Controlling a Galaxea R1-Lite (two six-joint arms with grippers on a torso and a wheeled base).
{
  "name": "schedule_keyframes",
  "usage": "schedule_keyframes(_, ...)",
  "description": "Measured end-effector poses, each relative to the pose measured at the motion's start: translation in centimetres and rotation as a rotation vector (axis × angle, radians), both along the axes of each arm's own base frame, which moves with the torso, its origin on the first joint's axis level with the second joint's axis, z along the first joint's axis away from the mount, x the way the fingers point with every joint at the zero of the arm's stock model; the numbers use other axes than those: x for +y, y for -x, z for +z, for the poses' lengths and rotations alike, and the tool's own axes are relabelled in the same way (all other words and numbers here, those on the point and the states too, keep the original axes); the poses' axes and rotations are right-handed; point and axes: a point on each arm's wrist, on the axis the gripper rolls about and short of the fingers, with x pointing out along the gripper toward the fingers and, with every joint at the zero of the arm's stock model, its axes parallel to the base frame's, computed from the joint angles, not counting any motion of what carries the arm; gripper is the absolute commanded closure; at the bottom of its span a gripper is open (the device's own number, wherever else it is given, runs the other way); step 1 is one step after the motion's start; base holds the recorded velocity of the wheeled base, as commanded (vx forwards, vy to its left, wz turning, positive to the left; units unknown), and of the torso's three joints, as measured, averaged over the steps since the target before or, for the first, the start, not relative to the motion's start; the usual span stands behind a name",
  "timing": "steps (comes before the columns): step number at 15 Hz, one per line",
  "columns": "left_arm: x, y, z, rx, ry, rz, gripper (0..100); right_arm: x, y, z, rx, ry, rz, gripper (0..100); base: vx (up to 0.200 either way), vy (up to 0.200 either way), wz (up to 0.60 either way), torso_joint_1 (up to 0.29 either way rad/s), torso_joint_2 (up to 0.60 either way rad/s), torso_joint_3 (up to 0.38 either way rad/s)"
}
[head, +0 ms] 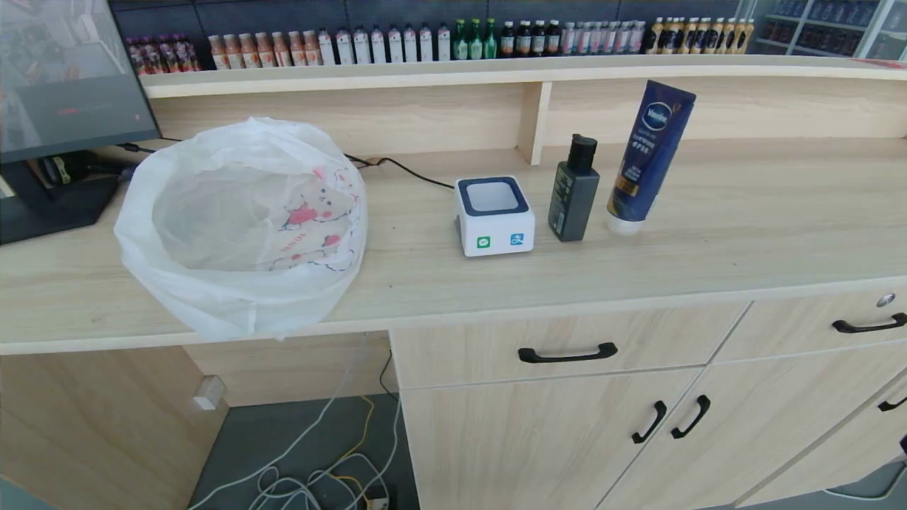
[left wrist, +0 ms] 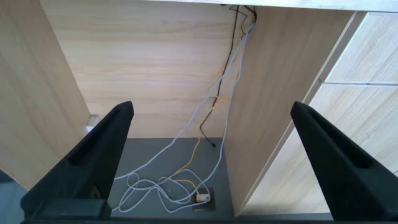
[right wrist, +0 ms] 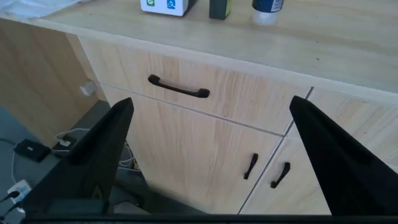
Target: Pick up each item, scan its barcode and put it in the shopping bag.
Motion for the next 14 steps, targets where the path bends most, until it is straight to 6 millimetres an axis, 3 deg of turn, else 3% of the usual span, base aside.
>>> schedule_keyframes(6, 0.0, 0.0, 0.0, 0.0, 0.0, 0.0, 0, 1.4, -7.4, 0.9, -0.007, 0.011, 0.06, 0, 0.0, 0.0, 0.0, 0.0, 0.0, 0.0)
schedule_keyframes(14, 0.0, 0.0, 0.0, 0.0, 0.0, 0.0, 0, 2.9, -13.2, 0.8, -0.086, -0.006, 0.093, 0, 0.0, 0.0, 0.0, 0.0, 0.0, 0.0)
